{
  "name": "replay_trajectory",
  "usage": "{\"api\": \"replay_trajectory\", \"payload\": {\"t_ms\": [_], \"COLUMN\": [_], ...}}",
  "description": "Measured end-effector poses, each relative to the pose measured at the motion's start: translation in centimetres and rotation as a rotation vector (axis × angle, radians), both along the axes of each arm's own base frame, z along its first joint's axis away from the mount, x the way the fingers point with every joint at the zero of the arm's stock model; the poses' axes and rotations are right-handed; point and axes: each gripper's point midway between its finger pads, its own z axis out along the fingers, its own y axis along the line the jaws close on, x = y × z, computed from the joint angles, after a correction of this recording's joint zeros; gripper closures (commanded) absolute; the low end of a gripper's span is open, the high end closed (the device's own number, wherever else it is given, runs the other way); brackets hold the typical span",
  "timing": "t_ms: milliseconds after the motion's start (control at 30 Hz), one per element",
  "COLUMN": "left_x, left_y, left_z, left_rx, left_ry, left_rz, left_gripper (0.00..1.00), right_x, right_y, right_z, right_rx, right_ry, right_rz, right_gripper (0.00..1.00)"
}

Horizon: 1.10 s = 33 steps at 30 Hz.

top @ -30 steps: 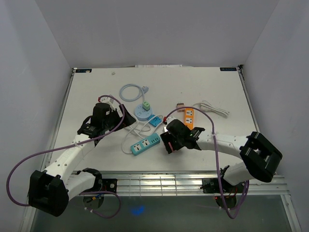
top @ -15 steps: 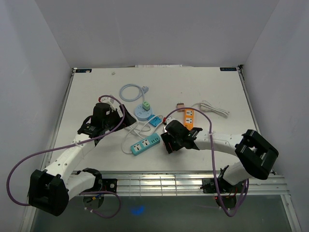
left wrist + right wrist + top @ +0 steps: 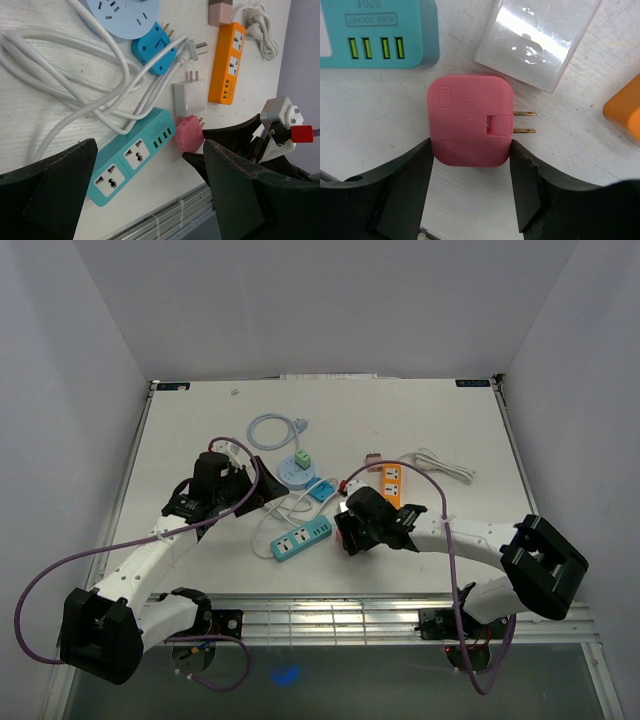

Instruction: Insert the plug

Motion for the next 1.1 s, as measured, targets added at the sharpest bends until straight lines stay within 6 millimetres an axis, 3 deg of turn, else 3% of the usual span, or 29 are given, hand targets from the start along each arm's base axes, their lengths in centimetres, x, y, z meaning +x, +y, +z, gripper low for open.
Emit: {"api": "replay_trajectory", "payload": {"t_ms": [133,533,667,867,1100], "left_x": [-0.3,-0.5,-0.1,0.4,0.9], "left_y": [-1.1,-6.1,-7.7,-9.1,-9.8], "left_z": [0.8,3.6,3.5,3.3,4.6], "left_rx": [-0.068,-0.265,-0.301,-0.328,-0.367], "left_ry": [0.017,0.095,0.108,0.108,0.062], "left_rz": [-0.016,0.022,0.024,0.034,0.032], "left_gripper": [0.02,0.02,0.02,0.02,0.22], "right_x": [0.1,2.8,3.5,3.9,3.9], "right_y": [0.6,5.0,6.9,8.2,8.7], "right_z": [2.3,10.4,13.0,14.6,14.4], "right_rx": [0.052,0.215,0.276,0.313,0.309], "right_ry": [-0.022,-0.121,-0.137,-0.138,-0.11], "right_rz": [0.01,0.023,0.04,0.055,0.058], "right_gripper": [0.5,0.5,0.5,0.5,0.5]}}
